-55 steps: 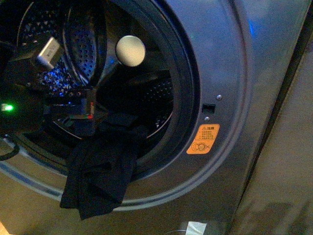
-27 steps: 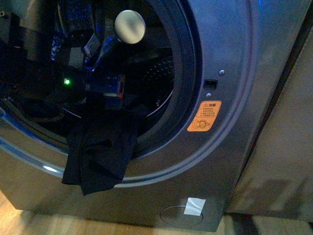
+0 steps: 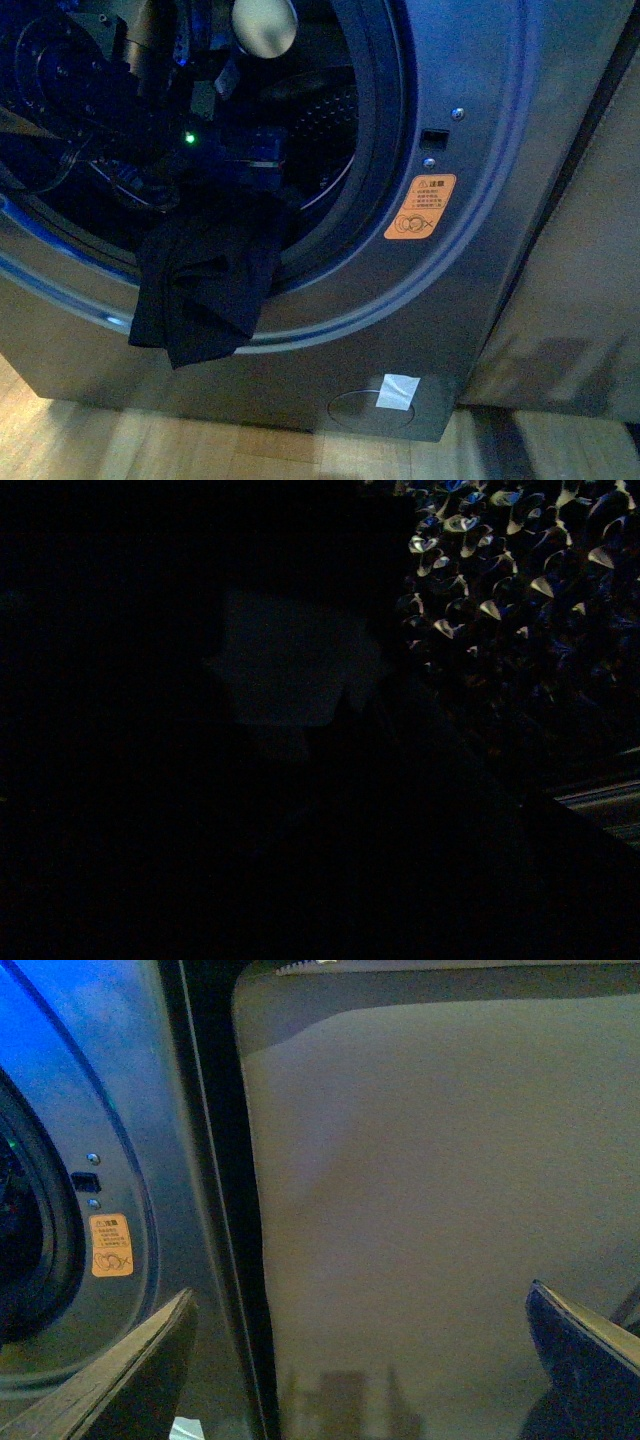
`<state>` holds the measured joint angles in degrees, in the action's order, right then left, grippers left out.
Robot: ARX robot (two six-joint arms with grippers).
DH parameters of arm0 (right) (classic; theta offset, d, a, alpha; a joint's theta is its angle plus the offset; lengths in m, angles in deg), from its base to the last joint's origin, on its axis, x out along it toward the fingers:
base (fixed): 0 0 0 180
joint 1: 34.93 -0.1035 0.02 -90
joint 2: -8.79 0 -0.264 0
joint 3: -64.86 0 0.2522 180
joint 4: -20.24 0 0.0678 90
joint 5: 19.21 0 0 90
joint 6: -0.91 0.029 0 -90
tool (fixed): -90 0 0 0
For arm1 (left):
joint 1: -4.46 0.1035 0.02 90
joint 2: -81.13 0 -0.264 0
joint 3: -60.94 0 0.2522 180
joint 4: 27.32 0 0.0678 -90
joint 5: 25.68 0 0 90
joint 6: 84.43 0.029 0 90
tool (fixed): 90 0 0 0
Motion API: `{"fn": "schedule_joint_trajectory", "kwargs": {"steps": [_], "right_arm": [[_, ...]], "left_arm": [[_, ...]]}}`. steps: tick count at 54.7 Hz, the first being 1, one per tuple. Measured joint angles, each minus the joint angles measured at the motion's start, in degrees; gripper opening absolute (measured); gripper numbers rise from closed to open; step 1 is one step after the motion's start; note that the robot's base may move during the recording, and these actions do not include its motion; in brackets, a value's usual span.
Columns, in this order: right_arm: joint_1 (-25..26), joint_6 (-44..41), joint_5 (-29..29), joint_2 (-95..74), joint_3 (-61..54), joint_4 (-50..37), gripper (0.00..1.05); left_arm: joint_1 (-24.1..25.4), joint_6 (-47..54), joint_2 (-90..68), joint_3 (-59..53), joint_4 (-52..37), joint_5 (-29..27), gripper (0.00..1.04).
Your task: Collect clothes from washing machine
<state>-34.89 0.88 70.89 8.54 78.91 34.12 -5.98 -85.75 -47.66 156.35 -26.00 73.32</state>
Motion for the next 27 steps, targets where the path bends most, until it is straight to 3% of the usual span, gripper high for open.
{"fn": "schedule_joint_trajectory", "kwargs": {"steps": [27], "right_arm": [[0.0, 0.02, -0.02, 0.0, 0.0, 0.0, 0.97]], "left_arm": [[-0.17, -2.1, -5.66, 4.52, 4.79, -1.2, 0.98]]}}
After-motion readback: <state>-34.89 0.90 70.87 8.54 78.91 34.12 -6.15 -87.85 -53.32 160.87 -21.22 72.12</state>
